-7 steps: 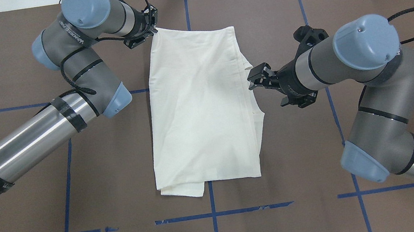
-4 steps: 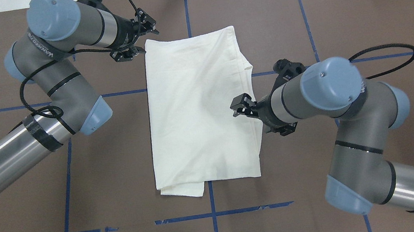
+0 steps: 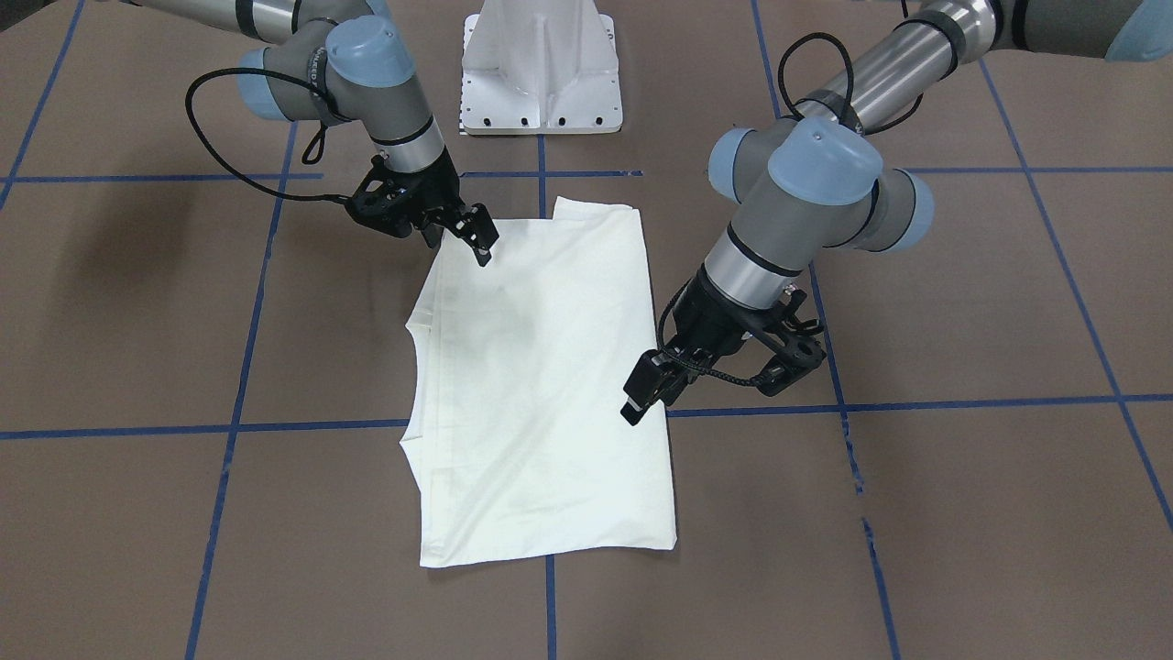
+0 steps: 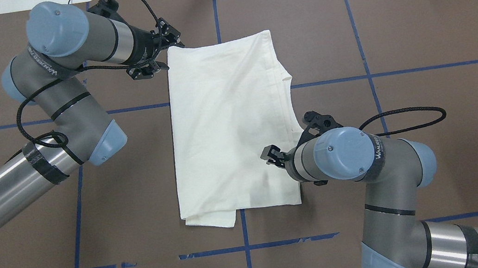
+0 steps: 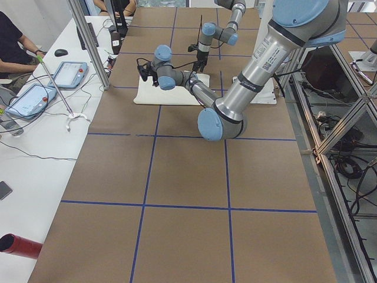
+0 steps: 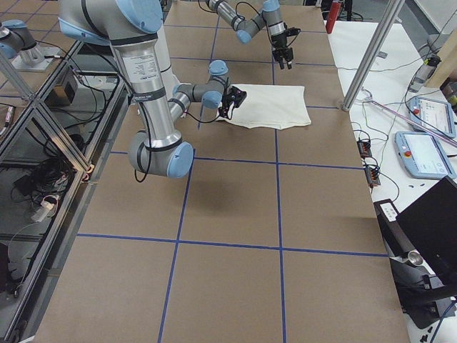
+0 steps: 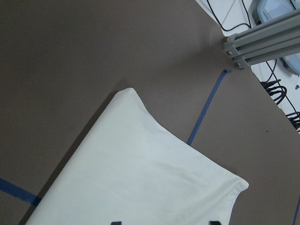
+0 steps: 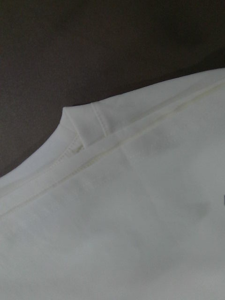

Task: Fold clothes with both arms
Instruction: 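Release the bundle with the left gripper while the right gripper presses its side edge, then move the left gripper to the bundle's near corner beside the right gripper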

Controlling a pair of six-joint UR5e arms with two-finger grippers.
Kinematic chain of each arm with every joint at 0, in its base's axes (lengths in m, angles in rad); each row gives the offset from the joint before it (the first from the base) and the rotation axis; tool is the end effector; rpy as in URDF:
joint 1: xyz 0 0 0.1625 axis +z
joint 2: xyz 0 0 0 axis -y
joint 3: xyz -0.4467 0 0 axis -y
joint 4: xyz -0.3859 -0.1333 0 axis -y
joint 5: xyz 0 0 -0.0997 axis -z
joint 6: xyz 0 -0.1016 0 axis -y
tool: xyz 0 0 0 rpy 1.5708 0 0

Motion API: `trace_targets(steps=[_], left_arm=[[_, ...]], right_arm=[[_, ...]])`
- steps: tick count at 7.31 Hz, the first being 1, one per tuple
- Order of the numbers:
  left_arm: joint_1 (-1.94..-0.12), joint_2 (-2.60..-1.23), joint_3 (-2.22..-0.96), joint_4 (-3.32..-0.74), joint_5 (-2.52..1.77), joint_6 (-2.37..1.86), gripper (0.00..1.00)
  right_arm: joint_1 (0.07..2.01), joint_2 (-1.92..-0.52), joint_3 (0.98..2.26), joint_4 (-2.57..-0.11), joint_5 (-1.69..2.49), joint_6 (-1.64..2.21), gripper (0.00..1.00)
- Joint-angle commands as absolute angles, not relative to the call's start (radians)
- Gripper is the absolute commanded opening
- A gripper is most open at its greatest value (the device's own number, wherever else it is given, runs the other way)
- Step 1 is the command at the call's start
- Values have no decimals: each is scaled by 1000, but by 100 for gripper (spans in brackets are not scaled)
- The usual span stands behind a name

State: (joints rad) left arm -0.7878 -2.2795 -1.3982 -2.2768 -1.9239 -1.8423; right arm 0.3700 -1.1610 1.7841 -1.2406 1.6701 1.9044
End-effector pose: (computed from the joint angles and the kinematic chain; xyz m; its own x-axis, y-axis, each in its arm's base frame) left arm 0.4559 -0.5972 0.2409 0.1029 -0.4601 -0.8819 0.4794 0.7998 -0.3614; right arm -0.5442 -0.3433 0.3243 0.4169 0.5112 0.7516 -0.4456 0.8356 -0.3212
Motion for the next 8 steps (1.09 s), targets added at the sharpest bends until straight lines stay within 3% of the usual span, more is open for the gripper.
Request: trace_targets(steps=[1, 3, 5, 6, 7, 8], left_arm=[[-787, -2280, -1399, -2276, -1924, -1842, 69], [-781, -2281, -1399, -2276, -1924, -1844, 69], [-781, -2281, -1399, -2278, -1924, -1867, 69], [-778, -2284, -1399, -2278, -1924, -1873, 69], [-778, -2284, -1399, -2278, -1924, -1875, 69], [-773, -2284, -1399, -2278, -1924, -1875, 69]], right_arm=[[359, -1167, 1770, -1246, 1670, 1905, 91], [359, -1169, 1770, -1249, 1674, 1914, 83], [357, -1178, 1776, -1249, 1677, 1916, 51], [359, -1192, 1787, -1247, 1677, 1914, 15], [359, -1193, 1793, -1249, 1681, 1914, 0], [359, -1193, 1796, -1249, 1681, 1914, 0]])
